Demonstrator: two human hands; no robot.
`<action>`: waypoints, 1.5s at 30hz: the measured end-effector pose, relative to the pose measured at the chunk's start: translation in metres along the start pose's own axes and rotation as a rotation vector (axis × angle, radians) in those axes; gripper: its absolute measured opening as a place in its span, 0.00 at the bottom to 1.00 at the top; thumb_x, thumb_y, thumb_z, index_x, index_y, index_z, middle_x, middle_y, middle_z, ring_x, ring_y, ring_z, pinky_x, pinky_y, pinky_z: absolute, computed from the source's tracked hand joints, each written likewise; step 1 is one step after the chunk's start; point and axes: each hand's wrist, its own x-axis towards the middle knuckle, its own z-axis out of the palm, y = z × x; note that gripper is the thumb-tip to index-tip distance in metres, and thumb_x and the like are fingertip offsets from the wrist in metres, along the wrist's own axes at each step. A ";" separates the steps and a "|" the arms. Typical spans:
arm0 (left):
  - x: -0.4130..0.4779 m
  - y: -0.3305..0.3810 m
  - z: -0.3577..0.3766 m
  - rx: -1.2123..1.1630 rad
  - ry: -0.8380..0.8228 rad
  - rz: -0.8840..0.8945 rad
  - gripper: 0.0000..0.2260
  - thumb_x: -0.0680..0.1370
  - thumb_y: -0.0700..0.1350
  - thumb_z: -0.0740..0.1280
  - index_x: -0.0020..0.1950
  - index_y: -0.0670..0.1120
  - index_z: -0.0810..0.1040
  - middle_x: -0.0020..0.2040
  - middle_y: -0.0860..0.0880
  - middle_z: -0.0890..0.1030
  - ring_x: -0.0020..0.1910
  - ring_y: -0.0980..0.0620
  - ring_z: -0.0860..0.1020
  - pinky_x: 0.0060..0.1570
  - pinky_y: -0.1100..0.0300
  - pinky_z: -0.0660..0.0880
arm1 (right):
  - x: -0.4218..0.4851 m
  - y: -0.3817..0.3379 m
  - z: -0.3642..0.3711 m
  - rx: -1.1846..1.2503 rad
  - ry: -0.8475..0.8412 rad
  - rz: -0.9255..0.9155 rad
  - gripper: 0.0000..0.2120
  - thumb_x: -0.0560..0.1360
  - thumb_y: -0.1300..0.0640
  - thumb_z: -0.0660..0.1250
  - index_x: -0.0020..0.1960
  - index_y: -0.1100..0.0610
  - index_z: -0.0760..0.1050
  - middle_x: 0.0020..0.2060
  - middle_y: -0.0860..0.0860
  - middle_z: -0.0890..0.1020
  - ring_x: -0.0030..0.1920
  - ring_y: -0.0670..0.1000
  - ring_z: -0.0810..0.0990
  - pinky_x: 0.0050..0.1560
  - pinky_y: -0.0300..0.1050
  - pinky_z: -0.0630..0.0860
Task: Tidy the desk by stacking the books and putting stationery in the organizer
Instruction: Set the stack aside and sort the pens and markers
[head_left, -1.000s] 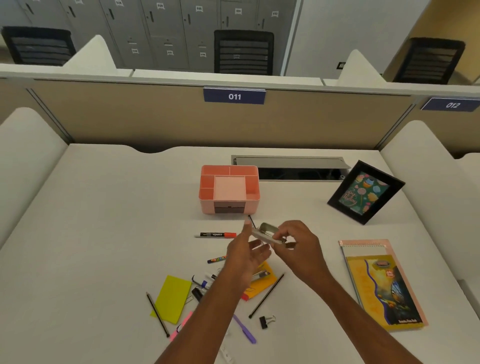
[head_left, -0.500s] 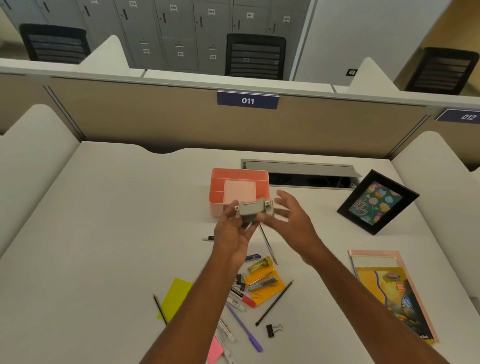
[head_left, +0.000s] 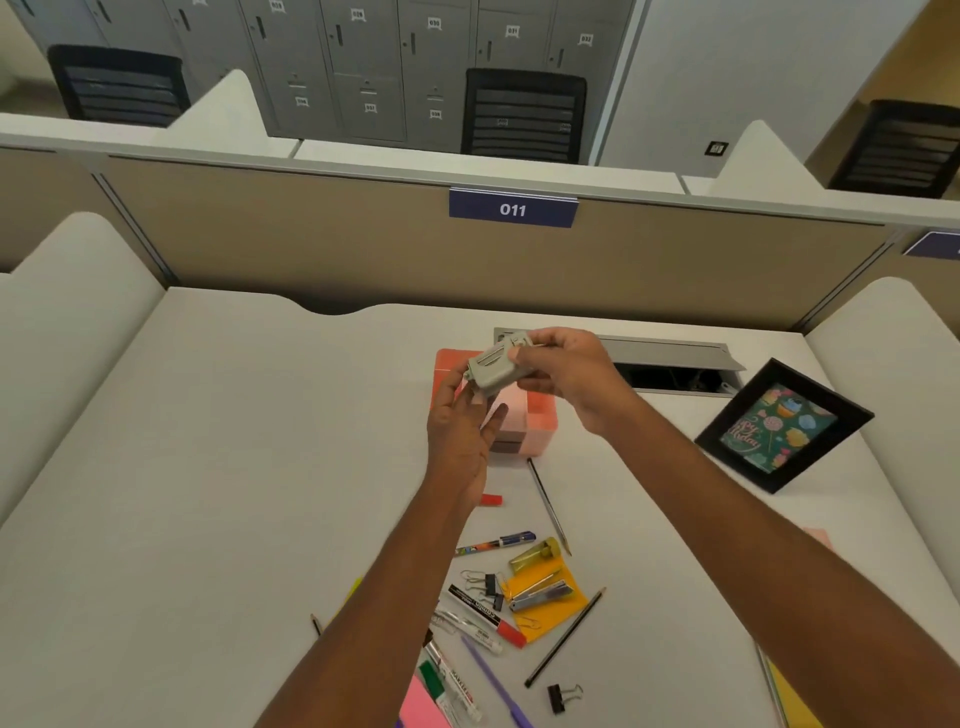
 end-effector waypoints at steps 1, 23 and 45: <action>0.004 0.002 0.000 0.015 0.008 0.003 0.21 0.84 0.39 0.67 0.76 0.52 0.73 0.70 0.48 0.80 0.69 0.46 0.79 0.66 0.41 0.79 | 0.009 -0.002 0.001 -0.048 0.014 -0.025 0.12 0.74 0.62 0.78 0.56 0.59 0.81 0.49 0.54 0.88 0.49 0.50 0.89 0.53 0.54 0.86; 0.074 -0.034 -0.065 1.471 -0.113 0.352 0.36 0.79 0.51 0.73 0.81 0.55 0.56 0.79 0.50 0.65 0.78 0.43 0.67 0.68 0.40 0.77 | 0.120 0.014 0.030 -0.947 -0.201 -0.479 0.13 0.72 0.57 0.76 0.56 0.53 0.82 0.48 0.46 0.83 0.46 0.45 0.81 0.47 0.46 0.82; 0.067 -0.036 -0.048 1.497 0.002 0.281 0.38 0.79 0.49 0.73 0.84 0.49 0.56 0.82 0.48 0.62 0.81 0.41 0.61 0.73 0.39 0.71 | 0.123 0.029 0.055 -1.729 -0.194 -0.597 0.11 0.79 0.59 0.69 0.61 0.58 0.82 0.52 0.55 0.80 0.47 0.54 0.81 0.37 0.48 0.70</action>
